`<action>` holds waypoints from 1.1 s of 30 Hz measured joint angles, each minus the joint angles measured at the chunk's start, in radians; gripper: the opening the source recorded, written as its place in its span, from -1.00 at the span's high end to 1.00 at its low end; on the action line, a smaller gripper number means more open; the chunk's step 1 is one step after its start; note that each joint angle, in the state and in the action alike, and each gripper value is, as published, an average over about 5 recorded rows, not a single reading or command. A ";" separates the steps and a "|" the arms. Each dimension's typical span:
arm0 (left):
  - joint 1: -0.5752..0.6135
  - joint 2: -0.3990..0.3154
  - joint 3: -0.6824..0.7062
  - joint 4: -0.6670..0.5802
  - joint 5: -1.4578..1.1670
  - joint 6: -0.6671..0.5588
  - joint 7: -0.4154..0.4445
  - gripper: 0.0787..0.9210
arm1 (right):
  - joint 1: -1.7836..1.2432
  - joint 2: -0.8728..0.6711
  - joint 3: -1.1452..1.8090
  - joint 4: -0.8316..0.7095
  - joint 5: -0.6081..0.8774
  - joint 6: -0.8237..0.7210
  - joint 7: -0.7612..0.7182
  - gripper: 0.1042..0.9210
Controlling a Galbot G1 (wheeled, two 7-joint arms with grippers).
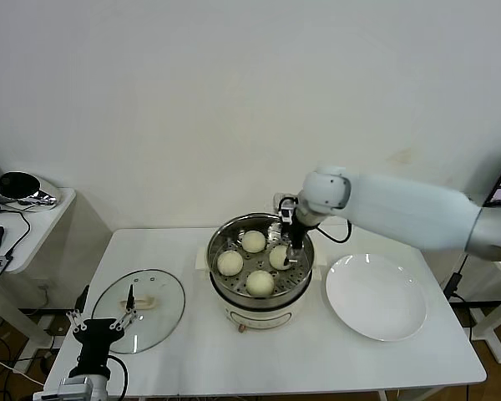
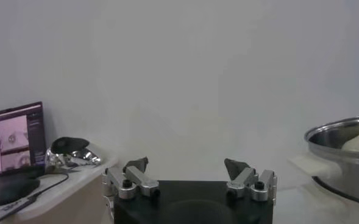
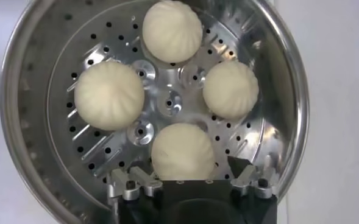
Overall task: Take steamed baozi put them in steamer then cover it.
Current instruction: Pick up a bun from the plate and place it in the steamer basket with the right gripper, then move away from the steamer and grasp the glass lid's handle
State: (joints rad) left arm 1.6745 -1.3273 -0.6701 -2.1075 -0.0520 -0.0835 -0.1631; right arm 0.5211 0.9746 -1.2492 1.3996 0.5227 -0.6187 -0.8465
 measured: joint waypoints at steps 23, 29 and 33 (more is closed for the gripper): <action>0.007 -0.034 0.024 0.009 0.054 0.014 -0.065 -0.77 | -0.995 -0.188 1.057 0.315 -0.118 0.567 0.521 -0.76; 0.006 -0.036 0.017 0.042 0.193 0.019 -0.084 -0.77 | -1.364 -0.020 1.438 0.363 -0.209 0.711 0.549 -0.76; 0.010 -0.023 -0.005 0.073 0.336 0.021 -0.083 -0.77 | -1.571 0.092 1.651 0.391 -0.254 0.763 0.568 -0.76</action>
State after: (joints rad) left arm 1.6843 -1.3504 -0.6755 -2.0342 0.2843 -0.0625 -0.2464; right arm -1.0495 1.0661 0.4023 1.7909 0.2688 0.1446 -0.2788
